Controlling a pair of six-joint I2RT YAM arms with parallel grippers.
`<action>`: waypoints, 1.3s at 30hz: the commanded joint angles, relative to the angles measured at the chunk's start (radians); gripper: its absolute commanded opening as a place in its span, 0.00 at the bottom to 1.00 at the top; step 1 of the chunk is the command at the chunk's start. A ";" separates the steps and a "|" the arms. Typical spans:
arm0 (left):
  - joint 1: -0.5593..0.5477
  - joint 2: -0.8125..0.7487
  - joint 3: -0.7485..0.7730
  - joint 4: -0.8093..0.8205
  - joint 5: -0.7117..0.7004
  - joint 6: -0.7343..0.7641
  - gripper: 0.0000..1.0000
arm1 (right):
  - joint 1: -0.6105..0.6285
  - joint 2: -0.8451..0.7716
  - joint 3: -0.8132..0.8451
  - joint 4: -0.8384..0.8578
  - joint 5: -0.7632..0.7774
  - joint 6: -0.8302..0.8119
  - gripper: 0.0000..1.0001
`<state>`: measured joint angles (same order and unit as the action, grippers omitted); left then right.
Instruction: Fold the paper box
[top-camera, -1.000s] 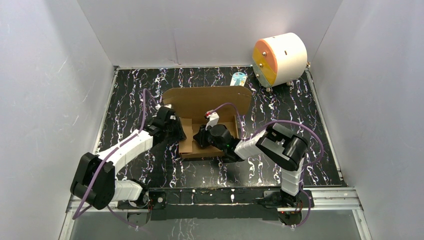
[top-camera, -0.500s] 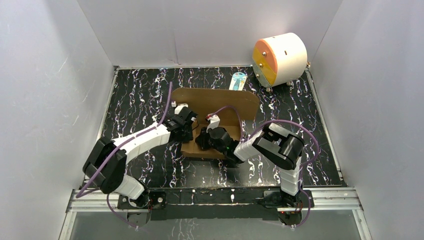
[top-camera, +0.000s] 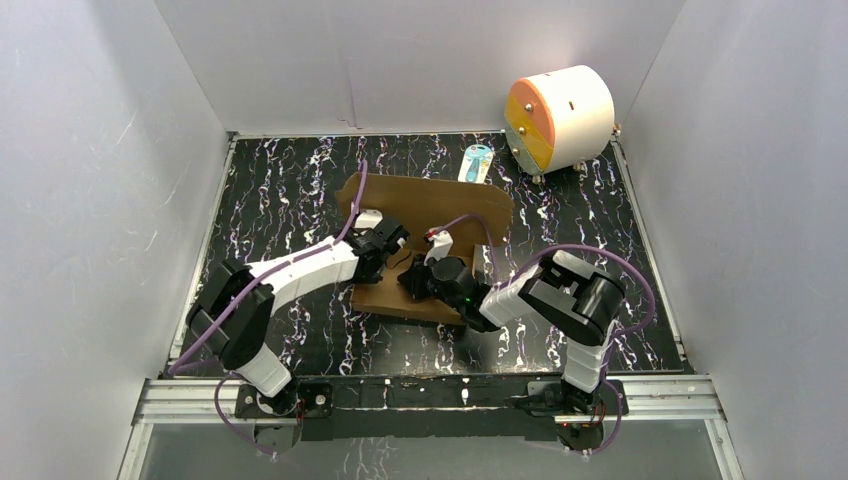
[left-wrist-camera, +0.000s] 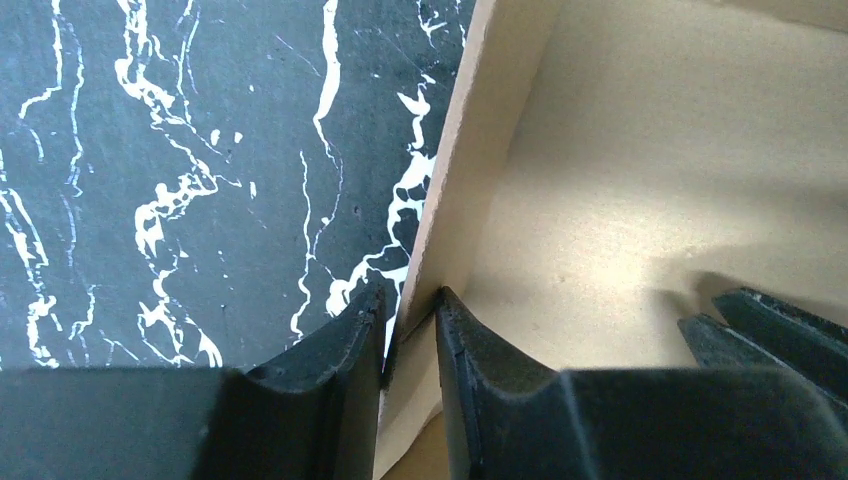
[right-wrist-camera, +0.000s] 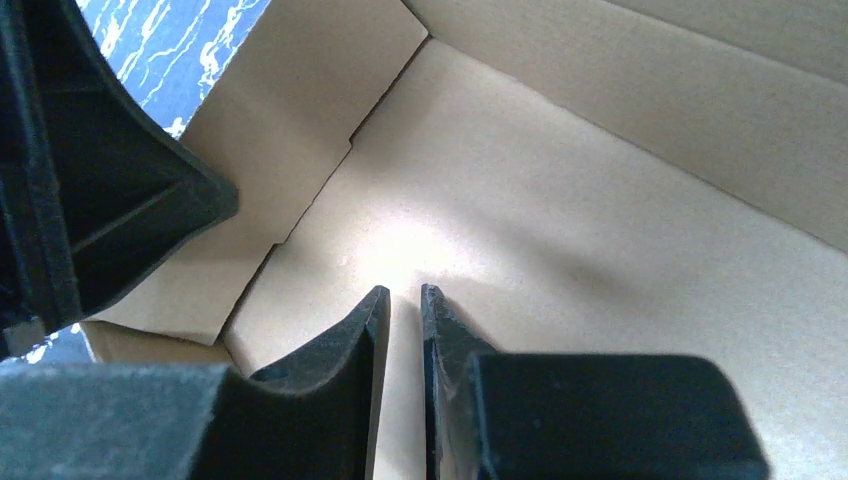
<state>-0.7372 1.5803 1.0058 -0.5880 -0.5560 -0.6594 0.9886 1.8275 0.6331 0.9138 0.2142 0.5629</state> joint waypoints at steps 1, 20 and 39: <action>-0.024 0.050 0.056 -0.103 -0.142 0.025 0.22 | -0.005 0.008 0.002 0.079 0.020 0.033 0.26; -0.088 0.345 0.207 -0.370 -0.449 -0.125 0.10 | -0.005 0.053 0.022 -0.039 0.060 0.138 0.26; -0.115 0.445 0.121 -0.190 -0.294 -0.093 0.21 | -0.005 0.070 0.038 -0.004 0.012 0.105 0.28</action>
<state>-0.8215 1.8843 1.2240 -0.7528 -0.8585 -0.7902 0.9810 1.8774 0.6525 0.9005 0.2371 0.6914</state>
